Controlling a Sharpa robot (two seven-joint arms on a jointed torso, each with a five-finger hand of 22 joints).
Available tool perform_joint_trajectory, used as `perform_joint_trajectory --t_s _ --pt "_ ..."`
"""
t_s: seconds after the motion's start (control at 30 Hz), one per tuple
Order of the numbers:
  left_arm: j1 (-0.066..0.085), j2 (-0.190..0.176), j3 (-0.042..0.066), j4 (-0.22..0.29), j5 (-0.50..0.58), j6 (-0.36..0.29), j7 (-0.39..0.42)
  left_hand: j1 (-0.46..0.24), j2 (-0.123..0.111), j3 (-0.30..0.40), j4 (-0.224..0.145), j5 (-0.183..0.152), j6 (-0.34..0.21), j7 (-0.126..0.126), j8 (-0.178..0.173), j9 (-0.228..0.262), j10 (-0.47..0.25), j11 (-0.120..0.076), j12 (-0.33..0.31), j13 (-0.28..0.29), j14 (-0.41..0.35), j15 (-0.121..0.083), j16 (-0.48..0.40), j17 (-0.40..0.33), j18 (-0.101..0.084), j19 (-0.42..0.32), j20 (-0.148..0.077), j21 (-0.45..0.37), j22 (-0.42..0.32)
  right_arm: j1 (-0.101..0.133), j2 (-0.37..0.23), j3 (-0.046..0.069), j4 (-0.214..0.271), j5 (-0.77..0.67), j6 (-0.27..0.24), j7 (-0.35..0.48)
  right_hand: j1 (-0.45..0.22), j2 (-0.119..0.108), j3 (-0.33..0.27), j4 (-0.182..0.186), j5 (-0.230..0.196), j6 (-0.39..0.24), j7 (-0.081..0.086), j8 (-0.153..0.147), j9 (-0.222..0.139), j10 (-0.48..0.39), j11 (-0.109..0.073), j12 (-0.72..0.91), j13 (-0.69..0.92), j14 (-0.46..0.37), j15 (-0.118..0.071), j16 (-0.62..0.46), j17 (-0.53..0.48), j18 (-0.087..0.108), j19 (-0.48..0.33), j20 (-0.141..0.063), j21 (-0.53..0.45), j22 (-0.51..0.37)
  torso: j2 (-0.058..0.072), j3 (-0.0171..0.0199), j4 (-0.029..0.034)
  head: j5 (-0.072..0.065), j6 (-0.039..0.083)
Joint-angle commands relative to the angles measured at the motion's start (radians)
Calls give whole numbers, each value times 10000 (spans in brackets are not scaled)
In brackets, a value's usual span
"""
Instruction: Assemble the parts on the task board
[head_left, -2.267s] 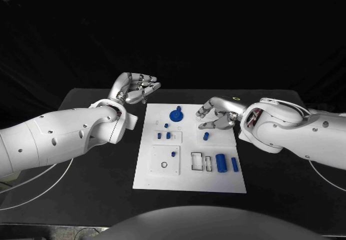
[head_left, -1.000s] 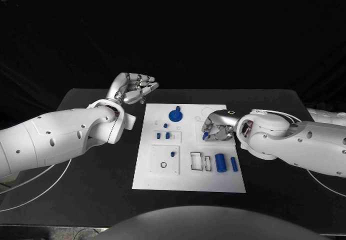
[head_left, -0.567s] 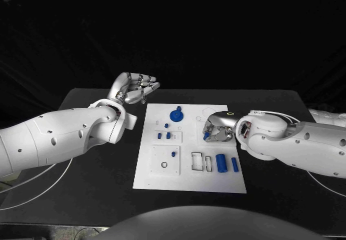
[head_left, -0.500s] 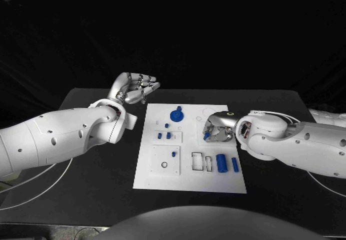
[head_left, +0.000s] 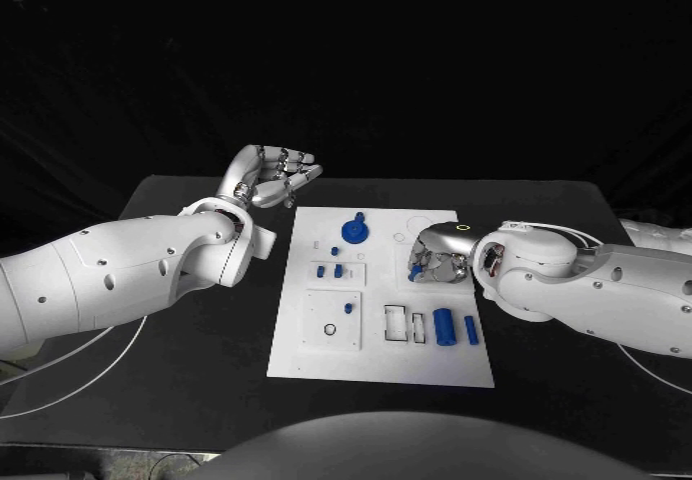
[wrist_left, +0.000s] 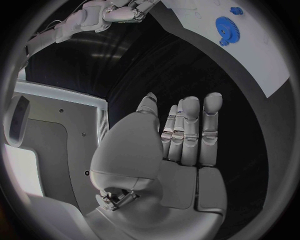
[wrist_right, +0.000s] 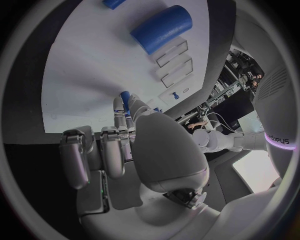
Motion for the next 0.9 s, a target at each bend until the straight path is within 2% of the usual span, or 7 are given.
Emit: perform_joint_trajectory --t_s 0.03,0.27,0.4,0.5,0.63,0.77,0.9 --pt "6 5 8 20 -20 69 81 15 89 -60 10 29 -13 53 -51 -12 -44 10 -47 -12 21 45 -52 -14 147 54 -19 -62 -10 -11 -3 -8 20 -105 -221 23 171 34 59 -7 -13 208 -114 68 86 134 -22 -12 -12 1025 -84 41 2630 -142 1046 -78 45 2633 -8 6 -4 11 0" --pt "6 -37 8 25 -20 58 78 15 103 -69 6 33 -11 52 -51 -11 -42 9 -44 -11 22 45 -56 -14 146 62 -18 -69 -10 -9 -104 -7 136 238 -832 171 184 20 92 19 -14 350 -134 110 111 299 -45 -53 -13 1025 -111 41 2630 -142 1046 -118 45 2633 1 8 -4 20 0" --pt "6 -43 8 -5 -20 68 74 16 106 -72 5 35 -11 52 -51 -11 -42 9 -44 -11 7 45 -90 -50 150 52 -18 -93 -19 101 -192 -3 296 777 -1297 324 225 3 138 10 6 463 -92 141 135 476 -17 -80 -14 1025 -34 41 2630 -142 1046 -90 45 2633 -13 8 -21 42 0" --pt "6 -36 7 -24 -21 74 76 16 106 -72 5 35 -11 52 -51 -11 -42 9 -44 -11 7 45 -90 -50 150 52 -18 -93 -19 282 -280 -1 493 901 -1463 367 225 -13 138 11 2 468 -81 138 136 490 -4 -95 -16 1025 -18 41 2630 -142 1046 -81 45 2633 1 13 15 20 0" --pt "6 -41 6 -31 -21 79 74 16 106 -72 5 35 -11 52 -51 -11 -42 9 -44 -11 7 45 -90 -50 150 52 -18 -93 -19 598 -374 1 770 923 -1500 365 229 -29 139 11 -1 471 -75 134 136 497 4 -111 -18 1025 -5 41 2630 -142 1046 -72 45 2633 -4 9 -20 75 0" --pt "6 -23 5 -67 -21 83 70 16 106 -72 5 35 -11 52 -51 -11 -42 9 -44 -11 7 45 -90 -50 150 52 -18 -93 -19 917 -441 3 1112 915 -1363 365 232 -35 141 11 -1 472 -71 131 136 497 12 -124 -20 1025 3 41 2630 -142 1046 -67 45 2633 -5 -3 -9 80 0" --pt "4 38 5 -147 -21 107 81 16 106 -72 5 35 -11 52 -51 -11 -42 9 -44 -11 7 45 -90 -50 150 52 -18 -93 -19 1080 -322 4 1386 909 -1139 452 235 -41 143 11 -1 470 -68 127 136 495 18 -136 -22 1025 9 41 2630 -142 1046 -62 45 2633 -10 1 -4 134 0"
